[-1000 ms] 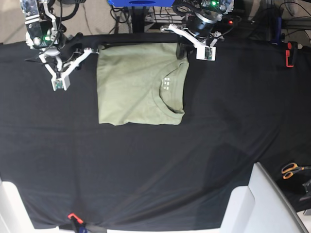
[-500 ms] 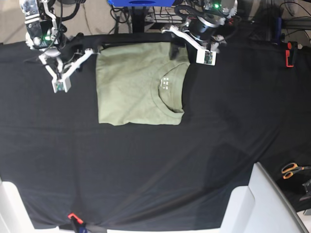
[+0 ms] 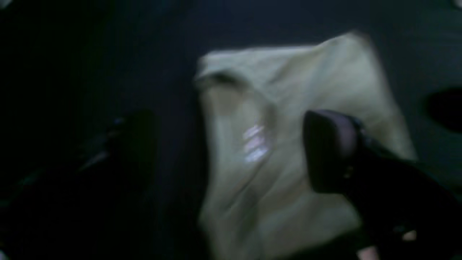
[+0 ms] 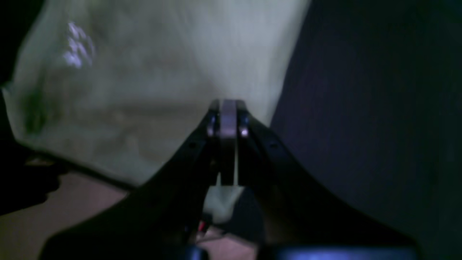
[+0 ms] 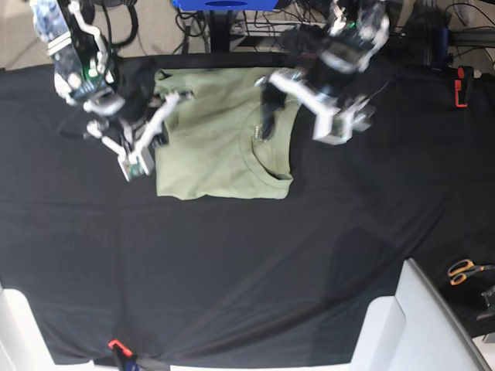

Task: Fold the T-shirt properly
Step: 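Lift the shirt edge with the left gripper and fold it over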

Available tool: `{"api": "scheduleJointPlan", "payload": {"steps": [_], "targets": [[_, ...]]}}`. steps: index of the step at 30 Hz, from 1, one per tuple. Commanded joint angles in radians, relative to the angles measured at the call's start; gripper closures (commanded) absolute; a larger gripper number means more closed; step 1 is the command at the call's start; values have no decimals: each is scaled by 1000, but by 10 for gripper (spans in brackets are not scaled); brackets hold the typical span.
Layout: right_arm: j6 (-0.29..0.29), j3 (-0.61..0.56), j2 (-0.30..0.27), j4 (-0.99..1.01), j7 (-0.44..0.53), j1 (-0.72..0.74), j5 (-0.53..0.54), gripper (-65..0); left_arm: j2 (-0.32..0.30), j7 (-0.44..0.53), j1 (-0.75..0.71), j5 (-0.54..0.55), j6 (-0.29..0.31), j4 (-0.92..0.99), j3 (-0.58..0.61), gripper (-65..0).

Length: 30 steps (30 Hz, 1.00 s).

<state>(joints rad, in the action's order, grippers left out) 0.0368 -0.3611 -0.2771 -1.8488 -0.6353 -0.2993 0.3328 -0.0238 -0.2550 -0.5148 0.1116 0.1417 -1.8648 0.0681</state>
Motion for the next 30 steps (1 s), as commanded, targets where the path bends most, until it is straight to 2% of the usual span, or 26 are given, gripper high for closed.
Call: {"api": "scheduleJointPlan", "payload": {"steps": [1,5,8,12,16,17,20,22,25,28,30], "targets": [[-4,-8,-4,-19,15,10,4,0,-1,26,32,7,2,4,17,-408],[-2,-13,3,-19,15,15,4,0,2,26,129,9,2,73,62,0],[-2,-5,-4,-12,16,-15,4,0,12,26,130,18,-26,70,32,0],[-2,37,-17,19,19,-42,4,0,48,26,83,40,-41,78,-93,0],[-2,78,-20,41,21,-56,4,0,22,6,54,277,-40,96,-179,0],[-2,80,-21,44,21,-56,4,0,3,-23,55,348,-40,112,-185,-53],[-2,78,-21,47,21,-56,4,0,-61,-83,60,483,-40,179,-185,-433],[-2,75,-21,47,21,-56,4,0,-72,-82,60,524,-38,215,-187,-643],[-2,72,-21,47,21,-56,4,0,-77,-82,60,537,-4,247,-187,-650],[-2,72,-21,47,21,-56,4,0,-67,-85,77,537,80,296,-185,-650],[-2,72,-21,47,21,-56,4,0,-35,-89,98,538,132,350,-185,-650]]}}
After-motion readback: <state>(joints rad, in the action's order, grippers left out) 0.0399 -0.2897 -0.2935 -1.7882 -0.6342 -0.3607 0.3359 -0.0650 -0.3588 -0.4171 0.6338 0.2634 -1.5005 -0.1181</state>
